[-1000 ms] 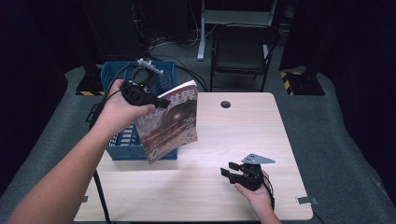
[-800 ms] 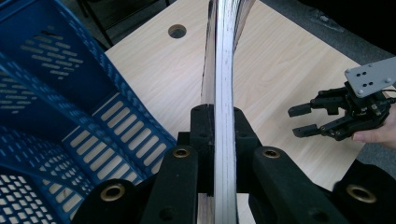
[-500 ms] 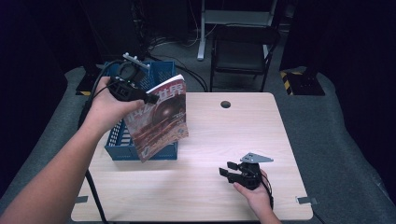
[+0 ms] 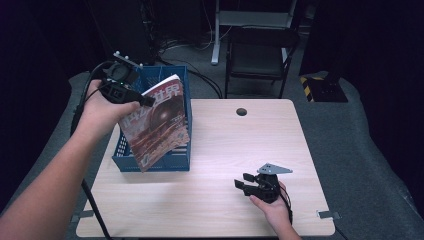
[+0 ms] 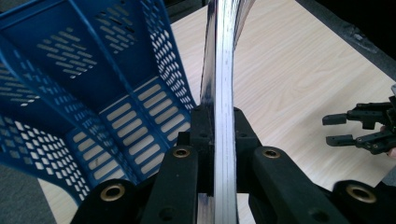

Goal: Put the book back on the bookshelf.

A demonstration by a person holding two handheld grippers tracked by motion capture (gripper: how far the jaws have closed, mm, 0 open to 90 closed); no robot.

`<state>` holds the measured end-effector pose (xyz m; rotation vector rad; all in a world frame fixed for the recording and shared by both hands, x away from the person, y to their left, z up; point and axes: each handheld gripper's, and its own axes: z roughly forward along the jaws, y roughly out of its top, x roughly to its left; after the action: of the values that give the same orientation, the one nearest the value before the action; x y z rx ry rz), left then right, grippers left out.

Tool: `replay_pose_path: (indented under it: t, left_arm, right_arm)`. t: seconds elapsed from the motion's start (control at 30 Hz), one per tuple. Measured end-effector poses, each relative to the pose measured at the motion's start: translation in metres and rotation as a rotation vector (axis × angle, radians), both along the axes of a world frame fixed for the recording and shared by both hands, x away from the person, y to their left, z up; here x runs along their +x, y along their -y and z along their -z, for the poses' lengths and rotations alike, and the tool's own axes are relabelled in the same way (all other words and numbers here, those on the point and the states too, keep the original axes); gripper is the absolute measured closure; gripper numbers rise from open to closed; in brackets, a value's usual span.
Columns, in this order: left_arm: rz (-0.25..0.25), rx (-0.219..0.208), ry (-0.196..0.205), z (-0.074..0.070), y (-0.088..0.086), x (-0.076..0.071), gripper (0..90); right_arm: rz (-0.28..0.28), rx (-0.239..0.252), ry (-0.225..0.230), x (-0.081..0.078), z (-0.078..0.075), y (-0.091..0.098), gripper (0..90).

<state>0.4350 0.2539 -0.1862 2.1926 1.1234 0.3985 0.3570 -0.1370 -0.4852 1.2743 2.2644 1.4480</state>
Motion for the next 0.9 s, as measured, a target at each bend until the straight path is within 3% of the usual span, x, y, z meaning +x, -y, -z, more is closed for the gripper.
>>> replay_pose_path:
  t: [0.43,0.87,0.9]
  left_arm:
    - [-0.061,-0.022,-0.013,0.0,-0.019,0.006,83.9]
    - [-0.154,-0.027,-0.012,-0.003,-0.037,0.014,83.9]
    - [-0.158,-0.025,-0.026,-0.004,-0.039,0.015,83.9]
  right_arm:
    - [0.001,0.0,-0.003,0.0,0.0,0.0,49.5]
    - [-0.006,-0.006,0.001,0.0,0.0,0.0,49.5]
    - [-0.006,-0.006,0.002,0.0,0.0,0.0,49.5]
